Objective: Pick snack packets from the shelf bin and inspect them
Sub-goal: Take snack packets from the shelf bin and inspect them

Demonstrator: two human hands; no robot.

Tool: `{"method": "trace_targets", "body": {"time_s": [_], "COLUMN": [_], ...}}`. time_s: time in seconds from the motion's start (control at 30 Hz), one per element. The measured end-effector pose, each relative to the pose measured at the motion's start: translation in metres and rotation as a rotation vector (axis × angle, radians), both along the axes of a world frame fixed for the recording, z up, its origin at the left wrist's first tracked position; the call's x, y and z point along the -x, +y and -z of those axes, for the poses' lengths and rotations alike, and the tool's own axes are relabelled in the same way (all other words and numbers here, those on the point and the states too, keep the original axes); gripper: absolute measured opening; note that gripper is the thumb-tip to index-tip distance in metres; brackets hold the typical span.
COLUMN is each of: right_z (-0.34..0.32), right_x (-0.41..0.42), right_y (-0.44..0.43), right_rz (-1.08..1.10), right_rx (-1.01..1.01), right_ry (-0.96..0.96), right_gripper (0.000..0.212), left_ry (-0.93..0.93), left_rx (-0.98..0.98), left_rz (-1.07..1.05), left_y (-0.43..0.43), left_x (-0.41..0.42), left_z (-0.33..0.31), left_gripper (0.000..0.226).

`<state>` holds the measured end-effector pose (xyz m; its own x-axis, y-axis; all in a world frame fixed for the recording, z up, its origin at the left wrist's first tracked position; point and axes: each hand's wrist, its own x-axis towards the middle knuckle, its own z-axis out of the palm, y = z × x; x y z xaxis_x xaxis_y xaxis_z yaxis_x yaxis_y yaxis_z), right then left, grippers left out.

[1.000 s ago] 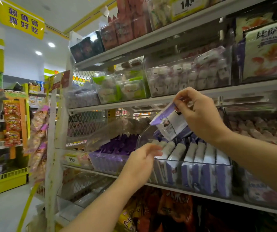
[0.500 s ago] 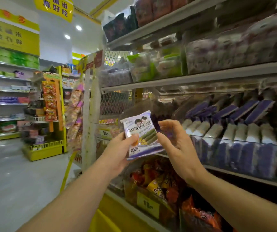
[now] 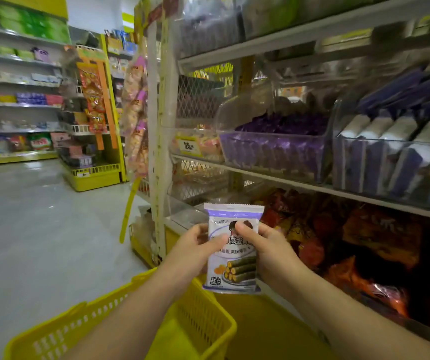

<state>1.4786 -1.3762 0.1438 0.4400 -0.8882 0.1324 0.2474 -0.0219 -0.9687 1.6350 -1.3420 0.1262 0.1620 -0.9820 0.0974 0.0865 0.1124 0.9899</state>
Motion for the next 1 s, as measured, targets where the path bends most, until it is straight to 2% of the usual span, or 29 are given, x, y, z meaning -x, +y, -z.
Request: {"method": "trace_targets", "body": {"time_s": [0.1,0.2,0.3,0.43,0.7,0.8,1.0], "right_z": [0.019,0.029,0.03,0.03,0.027,0.026,0.021], "right_x": [-0.007,-0.01,-0.009,-0.004,0.002,0.003,0.0], "right_y": [-0.009,-0.017,-0.021,-0.021,-0.011,-0.009,-0.004], "right_rz": [-0.008,-0.025,-0.034,-0.067,0.046,0.084,0.103], "right_rx": [-0.027,-0.042,-0.062,-0.148,-0.236,-0.266,-0.306], "right_ry": [0.027,0.036,0.021,-0.057,-0.09,-0.066,-0.108], "right_gripper": [0.039,0.041,0.04,0.05,0.029,0.032,0.034], "left_ry": [0.0,0.011,0.098,0.243,0.383,0.388,0.392], "left_rx": [0.028,0.049,0.028,-0.071,-0.17,-0.165,-0.12], "left_rz": [-0.123,-0.12,-0.103,-0.077,-0.111,-0.132,-0.187], "left_y": [-0.008,-0.013,-0.014,-0.016,-0.01,-0.005,0.004], "left_x": [-0.004,-0.006,-0.005,0.002,0.021,0.023,0.021], "left_z": [0.005,0.007,0.01,0.016,0.02,0.018,0.011], "left_gripper": [0.026,0.013,0.012,0.008,0.012,0.023,0.021]}}
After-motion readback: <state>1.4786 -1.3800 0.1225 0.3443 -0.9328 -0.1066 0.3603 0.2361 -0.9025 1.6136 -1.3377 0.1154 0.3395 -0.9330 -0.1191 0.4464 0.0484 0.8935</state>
